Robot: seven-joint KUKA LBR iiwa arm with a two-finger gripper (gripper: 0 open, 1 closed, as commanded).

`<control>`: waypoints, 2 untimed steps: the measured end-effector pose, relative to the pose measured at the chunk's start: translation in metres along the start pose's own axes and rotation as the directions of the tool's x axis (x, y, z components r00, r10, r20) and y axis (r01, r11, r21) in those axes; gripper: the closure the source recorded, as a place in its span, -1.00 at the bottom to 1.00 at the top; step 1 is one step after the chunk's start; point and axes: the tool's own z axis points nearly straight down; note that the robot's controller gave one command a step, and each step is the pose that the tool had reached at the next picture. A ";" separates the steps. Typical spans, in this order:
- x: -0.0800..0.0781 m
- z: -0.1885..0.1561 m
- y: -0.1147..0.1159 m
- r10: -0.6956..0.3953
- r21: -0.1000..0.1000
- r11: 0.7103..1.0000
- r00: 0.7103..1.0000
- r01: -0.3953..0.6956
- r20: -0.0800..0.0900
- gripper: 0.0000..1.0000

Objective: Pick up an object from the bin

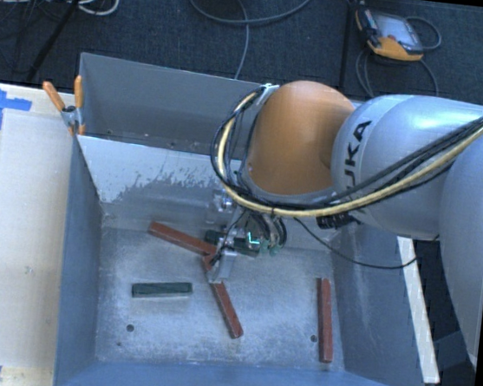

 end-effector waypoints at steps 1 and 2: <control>-0.006 0.104 0.017 -0.082 0.001 0.997 0.997 0.082 0.004 -1.00; -0.011 0.094 0.017 -0.077 -0.003 0.997 0.997 0.077 0.019 1.00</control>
Offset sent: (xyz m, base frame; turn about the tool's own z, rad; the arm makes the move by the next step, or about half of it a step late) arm 0.0057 0.0169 -0.1004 -0.0825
